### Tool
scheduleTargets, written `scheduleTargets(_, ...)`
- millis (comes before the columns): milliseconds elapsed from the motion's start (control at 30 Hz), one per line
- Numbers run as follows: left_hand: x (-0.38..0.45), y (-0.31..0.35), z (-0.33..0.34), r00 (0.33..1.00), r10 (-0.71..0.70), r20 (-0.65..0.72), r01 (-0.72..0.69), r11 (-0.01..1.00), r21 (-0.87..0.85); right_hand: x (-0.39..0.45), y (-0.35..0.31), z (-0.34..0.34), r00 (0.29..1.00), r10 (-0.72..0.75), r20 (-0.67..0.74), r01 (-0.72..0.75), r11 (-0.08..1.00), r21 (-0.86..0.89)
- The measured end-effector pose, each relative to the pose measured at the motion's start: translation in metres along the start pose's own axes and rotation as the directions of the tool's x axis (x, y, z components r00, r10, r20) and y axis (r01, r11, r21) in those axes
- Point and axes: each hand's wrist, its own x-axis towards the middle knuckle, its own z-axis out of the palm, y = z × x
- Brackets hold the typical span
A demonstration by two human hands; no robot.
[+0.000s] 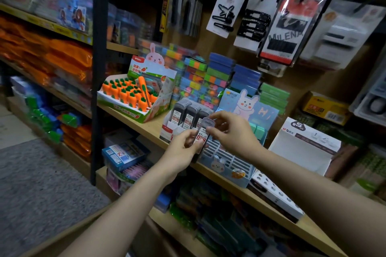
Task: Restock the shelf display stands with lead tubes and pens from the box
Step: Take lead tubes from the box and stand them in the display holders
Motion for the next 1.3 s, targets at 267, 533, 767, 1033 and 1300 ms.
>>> scheduleTargets(267,0.016,-0.001,-0.049,0.835,0.031,-0.550,0.061,0.987,0.149,0.060,-0.020,-0.005,0.994,0.027,-0.109,-0.017,0.996,0.093)
scheduleTargets(533,0.020,-0.010,-0.056,0.919,-0.021,-0.394,0.131,0.958,0.256,0.096,-0.007,0.024,0.985,0.077,-0.156,-0.081,0.996,-0.023)
scheduleTargets(767,0.019,-0.013,-0.049,0.922,0.001,-0.387,0.085,0.975,0.207,0.085,0.003,0.045,0.985,-0.059,-0.161,0.007,0.952,-0.305)
scheduleTargets(1033,0.016,-0.015,-0.047,0.931,0.029,-0.363,0.067,0.966,0.250,0.075,0.002,0.049,0.980,-0.120,-0.157,0.041,0.903,-0.428)
scheduleTargets(1300,-0.026,-0.010,-0.064,0.953,0.086,-0.289,0.051,0.899,0.436,0.006,-0.015,0.039,0.956,-0.224,-0.190,0.231,0.973,0.013)
